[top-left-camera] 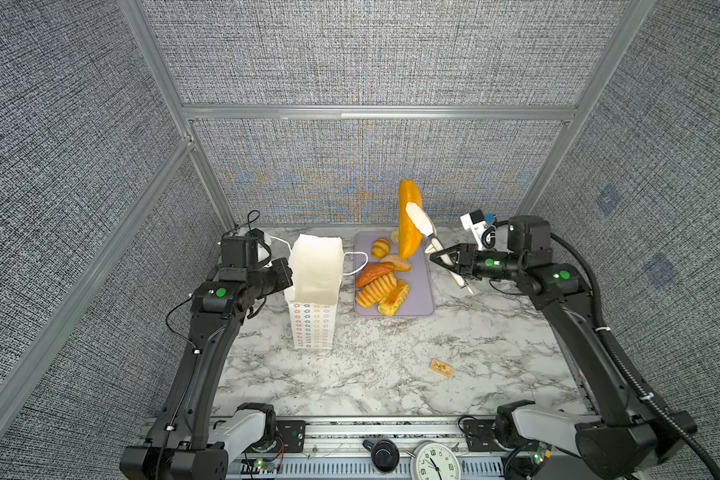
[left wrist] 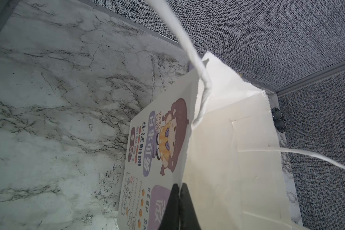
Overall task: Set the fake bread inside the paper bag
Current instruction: 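Swing the tongs with the loaf over the bag opening held by the left gripper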
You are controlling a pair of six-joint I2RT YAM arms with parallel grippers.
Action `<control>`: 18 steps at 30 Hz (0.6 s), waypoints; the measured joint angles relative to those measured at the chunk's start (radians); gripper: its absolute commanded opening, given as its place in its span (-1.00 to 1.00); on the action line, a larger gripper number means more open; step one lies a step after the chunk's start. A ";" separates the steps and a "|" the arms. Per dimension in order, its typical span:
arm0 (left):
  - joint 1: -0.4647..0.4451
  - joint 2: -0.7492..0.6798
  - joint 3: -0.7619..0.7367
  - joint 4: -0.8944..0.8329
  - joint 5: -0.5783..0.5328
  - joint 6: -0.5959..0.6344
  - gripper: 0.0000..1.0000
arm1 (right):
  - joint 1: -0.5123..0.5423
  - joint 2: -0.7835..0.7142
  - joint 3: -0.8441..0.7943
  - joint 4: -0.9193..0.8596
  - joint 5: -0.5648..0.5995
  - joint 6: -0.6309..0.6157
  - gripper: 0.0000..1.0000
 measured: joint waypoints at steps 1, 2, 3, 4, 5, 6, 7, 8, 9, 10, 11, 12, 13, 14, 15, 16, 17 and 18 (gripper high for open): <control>0.000 0.000 -0.003 0.000 0.000 0.000 -1.00 | 0.009 -0.001 0.011 0.019 -0.007 0.014 -0.20; 0.000 0.000 -0.005 0.002 0.000 0.000 -1.00 | 0.018 -0.001 0.020 0.033 -0.013 0.026 -0.20; 0.000 0.000 -0.008 0.002 0.000 -0.001 -1.00 | 0.031 -0.001 0.031 0.048 -0.017 0.040 -0.20; 0.000 0.000 -0.009 0.002 0.000 -0.004 -1.00 | 0.045 0.000 0.041 0.061 -0.019 0.051 -0.20; 0.000 0.000 -0.010 0.004 0.001 -0.004 -1.00 | 0.060 0.001 0.050 0.071 -0.019 0.059 -0.20; 0.000 0.000 -0.011 0.006 0.002 -0.004 -1.00 | 0.081 0.004 0.063 0.077 -0.018 0.069 -0.20; 0.000 0.000 -0.013 0.010 0.003 -0.005 -1.00 | 0.099 0.008 0.075 0.081 -0.015 0.076 -0.20; 0.000 0.000 -0.014 0.014 0.003 -0.006 -1.00 | 0.116 0.012 0.085 0.087 -0.013 0.077 -0.20; 0.000 0.000 -0.014 0.018 0.003 -0.011 -1.00 | 0.138 0.019 0.099 0.095 -0.009 0.079 -0.20; 0.000 0.000 -0.014 0.021 0.003 -0.011 -1.00 | 0.156 0.026 0.113 0.099 -0.002 0.081 -0.20; 0.000 -0.001 -0.015 0.022 0.003 -0.011 -1.00 | 0.175 0.035 0.127 0.102 0.005 0.082 -0.20; 0.000 -0.001 -0.016 0.022 0.003 -0.011 -1.00 | 0.189 0.042 0.138 0.104 0.010 0.084 -0.19; 0.000 -0.001 -0.016 0.022 0.003 -0.011 -1.00 | 0.204 0.051 0.151 0.105 0.015 0.088 -0.20; 0.000 -0.001 -0.018 0.022 0.003 -0.011 -1.00 | 0.218 0.061 0.164 0.105 0.024 0.089 -0.20; 0.000 -0.001 -0.018 0.022 0.004 -0.012 -1.00 | 0.230 0.069 0.174 0.107 0.031 0.089 -0.20; 0.000 -0.001 -0.019 0.023 0.004 -0.013 -1.00 | 0.245 0.080 0.185 0.108 0.037 0.089 -0.20; 0.000 -0.001 -0.020 0.022 0.004 -0.018 -1.00 | 0.257 0.090 0.196 0.108 0.045 0.089 -0.20; 0.000 -0.001 -0.021 0.023 0.004 -0.019 -1.00 | 0.270 0.100 0.206 0.109 0.054 0.089 -0.20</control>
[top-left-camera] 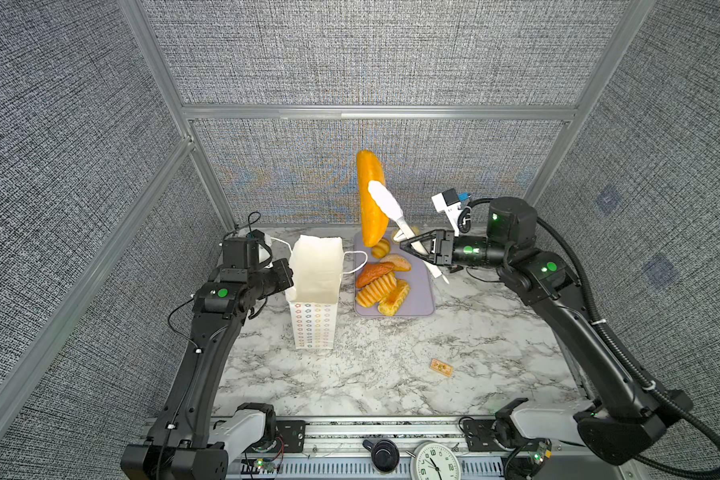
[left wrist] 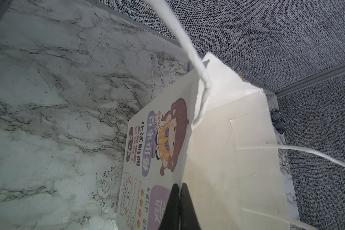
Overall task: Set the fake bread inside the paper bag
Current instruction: 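Swing the tongs with the loaf over the bag opening held by the left gripper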
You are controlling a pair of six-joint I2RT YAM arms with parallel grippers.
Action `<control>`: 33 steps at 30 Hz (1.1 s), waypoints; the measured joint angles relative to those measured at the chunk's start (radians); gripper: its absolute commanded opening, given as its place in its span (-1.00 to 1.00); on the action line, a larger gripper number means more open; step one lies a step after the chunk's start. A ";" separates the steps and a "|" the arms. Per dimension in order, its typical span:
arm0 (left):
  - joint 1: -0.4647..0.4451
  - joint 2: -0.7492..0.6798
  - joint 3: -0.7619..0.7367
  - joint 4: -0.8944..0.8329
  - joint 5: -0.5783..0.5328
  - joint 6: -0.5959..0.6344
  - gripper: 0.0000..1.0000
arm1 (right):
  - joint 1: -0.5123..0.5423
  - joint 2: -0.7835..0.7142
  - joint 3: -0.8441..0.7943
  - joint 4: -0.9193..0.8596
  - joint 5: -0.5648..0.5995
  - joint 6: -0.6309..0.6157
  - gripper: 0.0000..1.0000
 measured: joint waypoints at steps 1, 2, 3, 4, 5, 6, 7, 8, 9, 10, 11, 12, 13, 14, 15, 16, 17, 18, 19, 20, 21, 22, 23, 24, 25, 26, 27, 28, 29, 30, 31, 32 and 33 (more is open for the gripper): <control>0.000 0.000 -0.001 0.000 0.000 0.000 -1.00 | 0.015 0.011 0.011 0.000 0.006 0.000 -0.20; 0.000 0.000 -0.003 0.002 0.000 0.000 -1.00 | 0.029 0.023 0.021 0.000 0.011 -0.001 -0.20; 0.000 0.000 -0.005 0.003 0.000 0.000 -1.00 | 0.042 0.034 0.031 0.000 0.019 -0.002 -0.20; 0.000 0.000 -0.007 0.004 0.001 0.000 -1.00 | 0.058 0.046 0.042 -0.001 0.029 -0.004 -0.20; 0.000 0.000 -0.008 0.004 0.002 0.000 -1.00 | 0.070 0.059 0.054 -0.006 0.036 -0.008 -0.20; 0.000 0.000 -0.010 0.005 0.004 0.000 -1.00 | 0.081 0.069 0.065 -0.010 0.045 -0.013 -0.20; 0.000 -0.001 -0.010 0.006 0.005 0.000 -1.00 | 0.095 0.082 0.077 -0.016 0.058 -0.018 -0.20; 0.000 -0.002 -0.010 0.006 0.006 -0.001 -1.00 | 0.108 0.094 0.089 -0.020 0.068 -0.024 -0.20; 0.000 -0.002 -0.010 0.006 0.006 -0.001 -1.00 | 0.120 0.106 0.101 -0.024 0.080 -0.032 -0.20; 0.000 -0.003 -0.011 0.007 0.007 -0.003 -1.00 | 0.132 0.116 0.111 -0.029 0.093 -0.040 -0.20; 0.000 -0.004 -0.013 0.006 0.007 -0.005 -1.00 | 0.146 0.126 0.120 -0.037 0.108 -0.050 -0.20; 0.000 -0.004 -0.014 0.008 0.007 -0.005 -1.00 | 0.156 0.134 0.127 -0.047 0.119 -0.058 -0.20; 0.000 -0.005 -0.017 0.010 0.007 -0.005 -1.00 | 0.167 0.142 0.134 -0.056 0.133 -0.067 -0.20; 0.000 -0.005 -0.019 0.011 0.007 -0.005 -1.00 | 0.179 0.151 0.141 -0.069 0.150 -0.079 -0.20; 0.000 -0.005 -0.021 0.012 0.007 -0.005 -1.00 | 0.188 0.160 0.147 -0.079 0.164 -0.087 -0.21; 0.000 -0.005 -0.022 0.014 0.008 -0.007 -1.00 | 0.198 0.170 0.151 -0.089 0.179 -0.097 -0.21; 0.000 -0.005 -0.023 0.016 0.008 -0.008 -1.00 | 0.208 0.179 0.155 -0.098 0.195 -0.106 -0.21; 0.000 -0.005 -0.023 0.018 0.008 -0.008 -1.00 | 0.216 0.188 0.158 -0.109 0.209 -0.116 -0.21; 0.000 -0.005 -0.023 0.020 0.008 -0.008 -1.00 | 0.224 0.196 0.159 -0.121 0.222 -0.124 -0.21; 0.000 -0.005 -0.024 0.021 0.008 -0.008 -1.00 | 0.229 0.201 0.160 -0.130 0.232 -0.130 -0.21; 0.000 -0.005 -0.024 0.021 0.008 -0.008 -1.00 | 0.234 0.207 0.161 -0.140 0.243 -0.135 -0.22; 0.000 -0.005 -0.025 0.022 0.008 -0.008 -1.00 | 0.239 0.212 0.161 -0.146 0.250 -0.142 -0.21; 0.000 -0.005 -0.025 0.021 0.008 -0.008 -1.00 | 0.244 0.218 0.161 -0.147 0.259 -0.146 -0.22; 0.000 -0.005 -0.025 0.021 0.008 -0.009 -1.00 | 0.248 0.224 0.161 -0.148 0.266 -0.151 -0.22; 0.000 -0.005 -0.025 0.022 0.008 -0.011 -1.00 | 0.251 0.229 0.161 -0.150 0.272 -0.156 -0.22; 0.000 -0.005 -0.025 0.022 0.009 -0.011 -1.00 | 0.254 0.234 0.161 -0.154 0.277 -0.161 -0.22; 0.000 -0.005 -0.026 0.022 0.011 -0.011 -1.00 | 0.257 0.238 0.161 -0.158 0.283 -0.166 -0.22; 0.000 -0.005 -0.026 0.022 0.013 -0.011 -1.00 | 0.261 0.242 0.161 -0.164 0.288 -0.169 -0.22; 0.000 -0.005 -0.027 0.022 0.014 -0.011 -1.00 | 0.263 0.245 0.161 -0.170 0.291 -0.171 -0.22; 0.000 -0.005 -0.029 0.023 0.015 -0.011 -1.00 | 0.266 0.246 0.160 -0.176 0.294 -0.176 -0.22; 0.000 -0.005 -0.029 0.023 0.015 -0.011 -1.00 | 0.269 0.247 0.158 -0.180 0.298 -0.178 -0.22; 0.000 -0.005 -0.031 0.024 0.015 -0.011 -1.00 | 0.270 0.248 0.155 -0.185 0.301 -0.180 -0.22; 0.000 -0.005 -0.031 0.024 0.015 -0.011 -1.00 | 0.274 0.248 0.151 -0.190 0.306 -0.183 -0.22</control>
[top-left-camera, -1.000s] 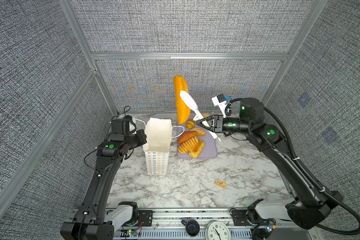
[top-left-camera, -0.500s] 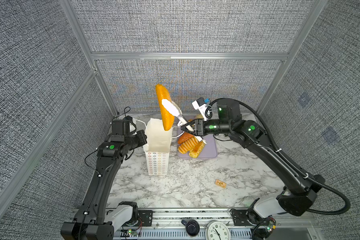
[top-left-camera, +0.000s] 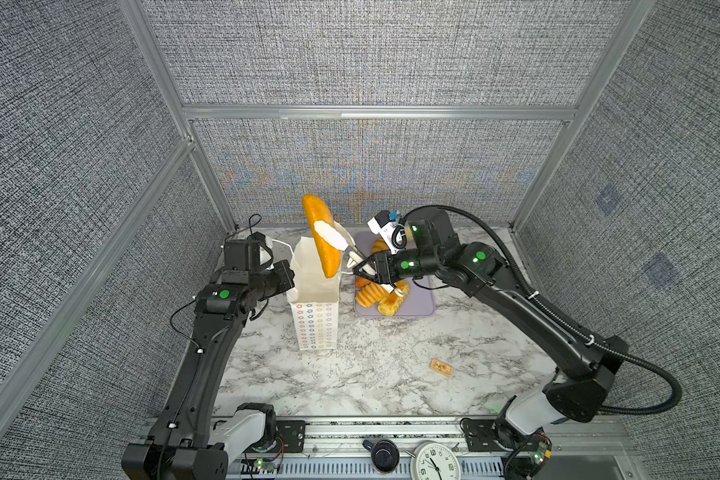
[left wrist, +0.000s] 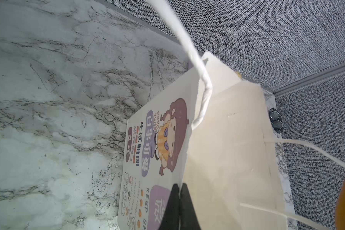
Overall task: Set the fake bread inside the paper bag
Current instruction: 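Swing the tongs with the loaf over the bag opening held by the left gripper, then lower the loaf into the bag and open the tongs to release it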
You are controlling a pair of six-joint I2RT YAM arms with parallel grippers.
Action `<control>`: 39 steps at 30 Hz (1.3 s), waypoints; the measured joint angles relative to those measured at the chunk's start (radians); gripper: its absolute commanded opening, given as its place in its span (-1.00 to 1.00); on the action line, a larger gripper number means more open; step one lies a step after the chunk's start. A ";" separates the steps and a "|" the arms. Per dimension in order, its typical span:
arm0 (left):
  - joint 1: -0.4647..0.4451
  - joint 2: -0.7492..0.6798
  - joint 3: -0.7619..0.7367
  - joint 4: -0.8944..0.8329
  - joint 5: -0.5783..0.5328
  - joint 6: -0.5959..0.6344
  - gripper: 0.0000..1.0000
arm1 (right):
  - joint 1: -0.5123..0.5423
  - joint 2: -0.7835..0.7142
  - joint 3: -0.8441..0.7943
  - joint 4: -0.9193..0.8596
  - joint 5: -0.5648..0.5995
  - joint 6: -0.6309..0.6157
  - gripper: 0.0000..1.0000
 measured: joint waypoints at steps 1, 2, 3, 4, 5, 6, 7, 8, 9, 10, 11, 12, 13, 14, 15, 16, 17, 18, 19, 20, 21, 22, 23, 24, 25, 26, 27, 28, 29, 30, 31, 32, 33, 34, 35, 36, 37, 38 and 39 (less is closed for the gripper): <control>0.000 0.000 0.000 0.000 0.001 0.000 -1.00 | 0.002 0.000 -0.004 -0.004 0.006 -0.001 -0.22; 0.000 0.000 0.000 0.000 0.003 0.000 -1.00 | 0.003 0.000 -0.008 -0.006 0.010 -0.002 -0.22; 0.000 0.000 0.000 0.000 0.004 0.000 -1.00 | 0.006 0.000 -0.013 -0.007 0.013 -0.006 -0.22; 0.000 0.000 0.000 0.001 0.005 -0.001 -1.00 | 0.008 0.000 -0.016 -0.008 0.018 -0.008 -0.22; 0.000 0.000 0.000 0.002 0.006 -0.003 -1.00 | 0.011 0.000 -0.020 -0.009 0.025 -0.013 -0.22; 0.000 0.001 -0.001 0.004 0.007 -0.007 -1.00 | 0.014 0.000 -0.024 -0.009 0.030 -0.016 -0.23; 0.000 0.001 -0.001 0.005 0.007 -0.007 -1.00 | 0.016 0.000 -0.027 -0.009 0.033 -0.019 -0.23; 0.000 0.001 -0.001 0.005 0.007 -0.007 -1.00 | 0.021 0.001 -0.030 -0.010 0.037 -0.023 -0.23; 0.000 0.001 -0.001 0.006 0.007 -0.008 -1.00 | 0.023 0.003 -0.031 -0.010 0.040 -0.026 -0.23; 0.000 0.002 -0.001 0.007 0.008 -0.008 -1.00 | 0.026 0.004 -0.032 -0.011 0.043 -0.027 -0.23; 0.000 0.003 -0.001 0.010 0.008 -0.008 -1.00 | 0.029 0.006 -0.034 -0.011 0.051 -0.030 -0.23; 0.000 0.003 -0.001 0.013 0.008 -0.009 -1.00 | 0.033 0.008 -0.035 -0.012 0.058 -0.032 -0.23; 0.000 0.003 -0.001 0.014 0.009 -0.014 -1.00 | 0.035 0.010 -0.036 -0.013 0.062 -0.033 -0.23; 0.000 0.003 -0.001 0.016 0.010 -0.015 -1.00 | 0.040 0.012 -0.037 -0.013 0.066 -0.035 -0.23; 0.000 0.003 -0.001 0.020 0.010 -0.015 -1.00 | 0.043 0.014 -0.037 -0.013 0.072 -0.037 -0.22; 0.000 0.003 -0.001 0.022 0.010 -0.015 -1.00 | 0.048 0.016 -0.037 -0.016 0.079 -0.039 -0.22; 0.000 0.003 -0.001 0.021 0.010 -0.015 -1.00 | 0.053 0.018 -0.037 -0.020 0.086 -0.042 -0.22; 0.000 0.003 -0.001 0.022 0.010 -0.015 -1.00 | 0.059 0.021 -0.037 -0.028 0.095 -0.047 -0.22; 0.000 0.003 -0.002 0.022 0.010 -0.015 -1.00 | 0.065 0.023 -0.036 -0.035 0.103 -0.052 -0.22; 0.000 0.003 -0.002 0.022 0.010 -0.015 -1.00 | 0.069 0.026 -0.036 -0.044 0.113 -0.056 -0.22; 0.000 0.003 -0.002 0.023 0.010 -0.015 -1.00 | 0.075 0.028 -0.035 -0.055 0.123 -0.063 -0.22; 0.000 0.003 -0.003 0.023 0.010 -0.016 -1.00 | 0.080 0.029 -0.035 -0.064 0.131 -0.069 -0.22; 0.000 0.003 -0.004 0.024 0.010 -0.019 -1.00 | 0.082 0.030 -0.035 -0.070 0.140 -0.073 -0.22; 0.000 0.003 -0.005 0.026 0.010 -0.019 -1.00 | 0.087 0.030 -0.034 -0.076 0.148 -0.076 -0.21; 0.000 0.003 -0.006 0.027 0.010 -0.019 -1.00 | 0.089 0.030 -0.033 -0.081 0.154 -0.082 -0.21; 0.000 0.003 -0.007 0.027 0.009 -0.019 -1.00 | 0.091 0.030 -0.032 -0.086 0.163 -0.086 -0.20; 0.000 0.003 -0.007 0.027 0.009 -0.019 -1.00 | 0.093 0.030 -0.032 -0.090 0.170 -0.090 -0.20; 0.000 0.003 -0.007 0.027 0.009 -0.019 -1.00 | 0.097 0.030 -0.032 -0.093 0.174 -0.093 -0.18; 0.000 0.003 -0.007 0.027 0.009 -0.019 -1.00 | 0.099 0.030 -0.032 -0.098 0.183 -0.097 -0.17; 0.000 0.003 -0.007 0.027 0.008 -0.022 -1.00 | 0.101 0.030 -0.032 -0.104 0.192 -0.100 -0.16; 0.000 0.003 -0.007 0.027 0.007 -0.022 -1.00 | 0.103 0.030 -0.032 -0.109 0.195 -0.102 -0.15; 0.000 0.003 -0.007 0.027 0.007 -0.022 -1.00 | 0.105 0.030 -0.032 -0.113 0.196 -0.104 -0.13; 0.000 0.003 -0.007 0.027 0.007 -0.022 -1.00 | 0.106 0.030 -0.032 -0.117 0.200 -0.105 -0.12; 0.000 0.004 -0.007 0.027 0.007 -0.022 -1.00 | 0.107 0.030 -0.032 -0.121 0.205 -0.105 -0.10; 0.000 0.005 -0.007 0.027 0.007 -0.022 -1.00 | 0.108 0.030 -0.032 -0.123 0.209 -0.106 -0.08; 0.000 0.006 -0.007 0.027 0.007 -0.022 -1.00 | 0.111 0.030 -0.032 -0.124 0.210 -0.106 -0.05; 0.000 0.006 -0.007 0.027 0.007 -0.022 -1.00 | 0.111 0.031 -0.031 -0.124 0.210 -0.107 -0.03; 0.000 0.006 -0.007 0.027 0.007 -0.022 -1.00 | 0.111 0.032 -0.030 -0.124 0.212 -0.108 -0.01; 0.000 0.006 -0.007 0.027 0.007 -0.022 -1.00 | 0.111 0.034 -0.027 -0.124 0.213 -0.109 0.01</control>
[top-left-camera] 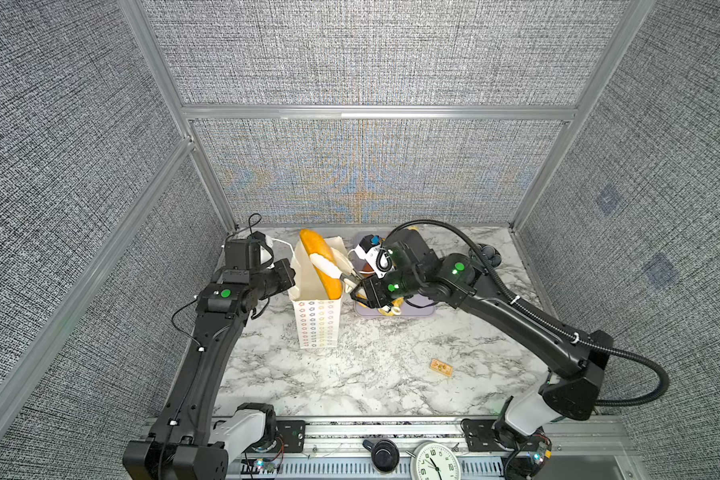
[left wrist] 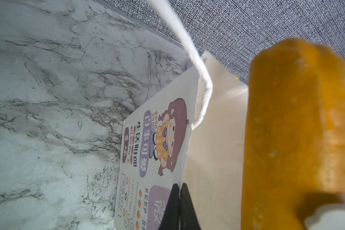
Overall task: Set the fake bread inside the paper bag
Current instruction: 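Lower the loaf into the bag and open the tongs to release it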
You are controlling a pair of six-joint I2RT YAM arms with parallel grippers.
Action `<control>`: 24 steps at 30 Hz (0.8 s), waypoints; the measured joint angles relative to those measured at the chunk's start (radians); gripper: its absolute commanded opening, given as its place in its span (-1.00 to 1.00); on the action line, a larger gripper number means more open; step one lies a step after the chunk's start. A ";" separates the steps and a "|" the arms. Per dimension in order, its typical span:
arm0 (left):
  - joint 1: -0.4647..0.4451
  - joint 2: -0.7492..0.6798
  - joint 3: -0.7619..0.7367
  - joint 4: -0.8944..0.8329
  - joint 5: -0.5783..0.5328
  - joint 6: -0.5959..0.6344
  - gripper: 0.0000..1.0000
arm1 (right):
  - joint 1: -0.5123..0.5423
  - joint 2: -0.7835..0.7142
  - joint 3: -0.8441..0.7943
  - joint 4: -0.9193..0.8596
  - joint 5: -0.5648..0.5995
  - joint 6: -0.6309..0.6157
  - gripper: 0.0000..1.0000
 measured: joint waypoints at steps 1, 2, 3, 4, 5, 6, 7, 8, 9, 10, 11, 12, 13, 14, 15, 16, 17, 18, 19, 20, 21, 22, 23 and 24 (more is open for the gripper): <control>0.000 0.000 0.000 0.000 0.000 0.000 -1.00 | 0.000 0.000 0.003 0.000 0.001 -0.002 0.03; 0.000 0.000 0.000 0.000 0.000 0.000 -1.00 | 0.000 0.000 0.007 0.000 0.003 -0.002 0.06; 0.000 0.000 0.000 0.000 0.000 0.000 -1.00 | 0.000 0.000 0.010 0.000 0.003 -0.003 0.08; 0.000 0.000 -0.002 0.000 0.000 0.000 -1.00 | 0.000 0.000 0.013 0.001 0.003 -0.003 0.09; 0.000 0.000 -0.003 0.000 0.000 0.000 -1.00 | 0.001 0.001 0.014 0.001 0.003 -0.004 0.11; 0.000 0.000 -0.004 0.000 0.000 0.000 -1.00 | 0.001 0.003 0.018 0.000 0.003 -0.006 0.11; 0.000 0.000 -0.005 -0.002 -0.001 0.001 -1.00 | 0.001 0.005 0.021 0.001 0.003 -0.006 0.11; 0.000 0.000 -0.006 -0.003 0.000 0.000 -1.00 | 0.001 0.006 0.023 0.001 0.003 -0.006 0.12; 0.000 0.000 -0.006 -0.001 0.000 0.000 -1.00 | 0.001 0.007 0.024 0.001 0.003 -0.006 0.12; 0.000 0.000 -0.006 0.000 0.000 0.000 -1.00 | 0.001 0.007 0.027 0.000 0.003 -0.006 0.12; 0.000 0.000 -0.006 -0.001 0.000 0.001 -1.00 | 0.001 0.007 0.029 0.000 0.003 -0.006 0.12; 0.000 0.000 -0.006 0.000 0.000 0.000 -1.00 | 0.001 0.007 0.032 0.001 0.003 -0.006 0.13; 0.000 0.000 -0.007 0.000 0.000 0.001 -1.00 | 0.001 0.007 0.035 0.000 0.003 -0.006 0.13; 0.000 0.000 -0.007 -0.001 0.000 0.001 -1.00 | 0.001 0.006 0.038 0.001 0.004 -0.006 0.13; 0.000 0.000 -0.007 0.000 0.000 0.001 -1.00 | 0.001 0.005 0.041 0.000 0.004 -0.006 0.13; 0.000 0.000 -0.007 -0.001 0.000 0.001 -1.00 | 0.001 0.004 0.043 0.000 0.004 -0.006 0.13; 0.000 0.000 -0.007 0.000 0.000 0.001 -1.00 | 0.001 0.002 0.047 0.000 0.005 -0.006 0.13; 0.000 0.000 -0.007 0.000 0.000 0.001 -0.93 | 0.001 0.000 0.054 -0.002 0.008 -0.006 0.13; 0.000 0.000 -0.007 0.000 0.000 0.001 -0.83 | 0.001 -0.004 0.061 -0.002 0.011 -0.006 0.13; 0.000 0.000 -0.007 0.000 0.000 0.001 -0.74 | 0.000 -0.009 0.065 -0.003 0.017 -0.006 0.13; 0.000 0.000 -0.007 0.000 0.000 0.001 -0.63 | -0.002 -0.017 0.071 -0.006 0.026 -0.007 0.13; 0.000 0.000 -0.007 0.000 0.000 0.001 -0.52 | -0.004 -0.025 0.074 -0.008 0.032 -0.007 0.12; 0.000 0.000 -0.007 0.000 0.000 0.001 -0.45 | -0.006 -0.032 0.076 -0.008 0.033 -0.008 0.12; 0.000 0.000 -0.007 0.000 0.000 0.001 -0.36 | -0.012 -0.042 0.076 -0.010 0.035 -0.010 0.13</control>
